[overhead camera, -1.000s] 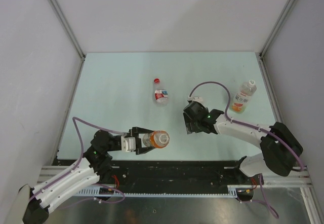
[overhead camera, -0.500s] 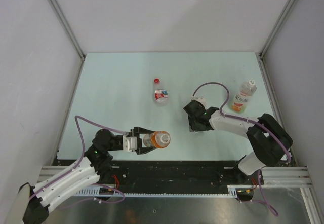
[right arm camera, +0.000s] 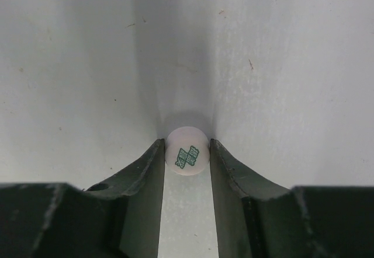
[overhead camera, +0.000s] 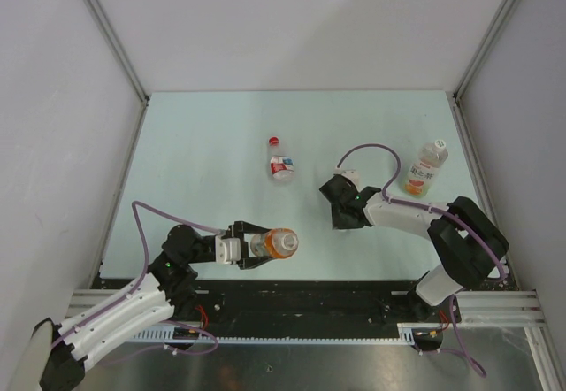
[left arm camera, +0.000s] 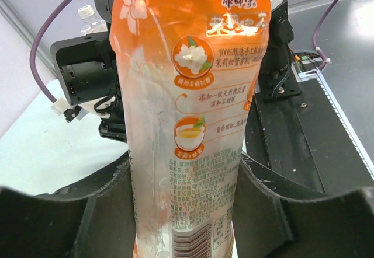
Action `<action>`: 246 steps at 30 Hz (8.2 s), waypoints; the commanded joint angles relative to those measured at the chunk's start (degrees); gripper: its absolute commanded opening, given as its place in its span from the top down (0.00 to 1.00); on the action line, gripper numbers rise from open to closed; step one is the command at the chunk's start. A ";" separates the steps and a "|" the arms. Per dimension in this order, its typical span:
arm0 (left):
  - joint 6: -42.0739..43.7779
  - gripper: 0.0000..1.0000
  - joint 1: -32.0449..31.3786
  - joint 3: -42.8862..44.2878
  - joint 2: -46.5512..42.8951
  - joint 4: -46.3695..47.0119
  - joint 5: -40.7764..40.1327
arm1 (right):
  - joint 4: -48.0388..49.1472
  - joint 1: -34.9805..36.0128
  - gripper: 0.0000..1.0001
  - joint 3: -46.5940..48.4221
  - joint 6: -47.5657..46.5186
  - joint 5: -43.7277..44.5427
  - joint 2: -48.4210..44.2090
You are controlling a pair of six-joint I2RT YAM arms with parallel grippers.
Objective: Screw on the bottle caps
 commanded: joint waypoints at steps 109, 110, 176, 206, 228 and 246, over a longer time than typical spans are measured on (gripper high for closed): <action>5.12 1.00 -4.52 23.74 37.09 6.31 -20.43 | 2.46 1.98 0.69 5.23 13.24 -13.33 -31.34; 4.70 1.00 -4.55 23.67 37.75 6.48 -19.92 | 2.49 1.95 0.66 5.57 12.65 -13.13 -31.58; 2.10 1.00 5.28 14.46 36.08 5.79 18.48 | 15.67 3.17 0.42 -2.26 -53.60 -58.01 -51.01; 1.91 1.00 5.32 15.51 34.10 4.12 16.52 | 14.97 6.03 0.73 -2.26 -53.48 -52.53 -48.41; 3.98 1.00 3.23 20.22 29.48 4.22 -30.91 | 18.00 11.30 1.00 -0.66 9.85 0.96 -29.56; 1.67 1.00 0.25 14.48 33.76 3.87 -33.12 | 22.69 11.56 0.26 7.07 -6.60 -3.79 -33.48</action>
